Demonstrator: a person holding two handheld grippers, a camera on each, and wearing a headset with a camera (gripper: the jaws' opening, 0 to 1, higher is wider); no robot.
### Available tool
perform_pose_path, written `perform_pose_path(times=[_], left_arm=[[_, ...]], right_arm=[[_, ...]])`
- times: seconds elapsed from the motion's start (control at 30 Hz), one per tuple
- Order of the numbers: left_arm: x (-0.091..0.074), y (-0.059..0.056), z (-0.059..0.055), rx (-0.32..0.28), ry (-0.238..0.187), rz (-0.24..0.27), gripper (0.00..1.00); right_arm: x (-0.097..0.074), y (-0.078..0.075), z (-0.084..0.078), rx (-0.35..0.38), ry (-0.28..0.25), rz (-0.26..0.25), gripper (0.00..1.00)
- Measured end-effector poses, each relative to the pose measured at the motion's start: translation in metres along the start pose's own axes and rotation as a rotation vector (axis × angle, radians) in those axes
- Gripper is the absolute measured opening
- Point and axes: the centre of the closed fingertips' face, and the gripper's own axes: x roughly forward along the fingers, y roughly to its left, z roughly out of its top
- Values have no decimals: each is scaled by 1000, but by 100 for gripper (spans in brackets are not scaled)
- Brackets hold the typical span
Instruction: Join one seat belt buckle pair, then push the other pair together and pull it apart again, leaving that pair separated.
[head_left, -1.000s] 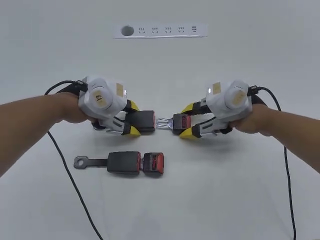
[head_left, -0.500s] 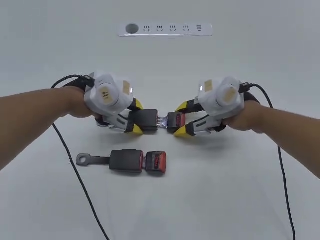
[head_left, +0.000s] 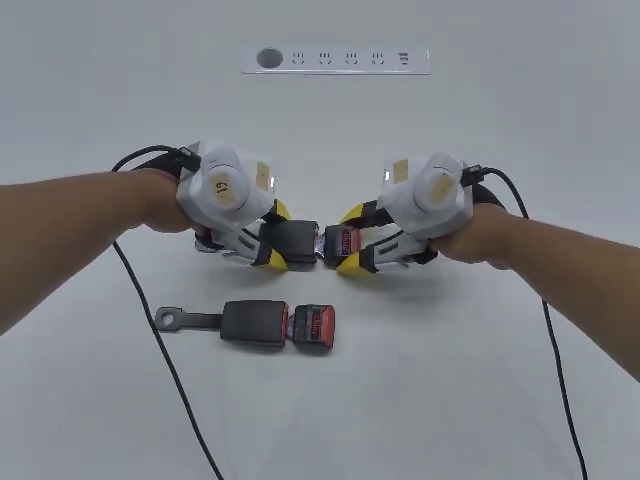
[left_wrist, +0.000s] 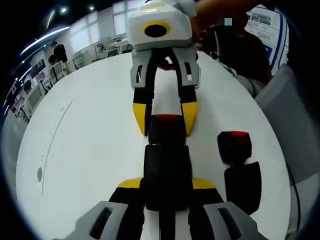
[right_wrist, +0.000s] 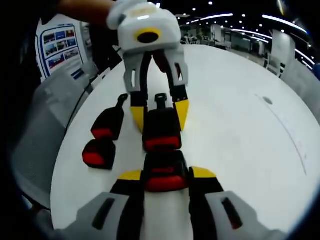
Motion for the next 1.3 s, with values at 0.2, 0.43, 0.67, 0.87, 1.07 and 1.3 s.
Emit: perform_pose_path(times=[0.2, 0.43, 0.67, 0.87, 1.07, 1.3], left_arm=[[0, 0, -1, -1, 0, -3, 34], [0, 0, -1, -1, 4, -3, 34], [0, 0, 0, -4, 7, -3, 34], [0, 0, 0, -9, 5, -2, 34], [0, 0, 0, -11, 9, -2, 34], [0, 1, 0, -14, 8, -1, 35]], right_arm=[[3, -3, -1, 15, 12, -20, 33], [5, -6, -2, 8, 28, -26, 33], [5, -6, -2, -6, 41, -30, 34], [5, -7, -2, -12, 51, -35, 34], [5, -7, -2, -15, 56, -41, 34], [5, -7, -2, -16, 54, -50, 34]])
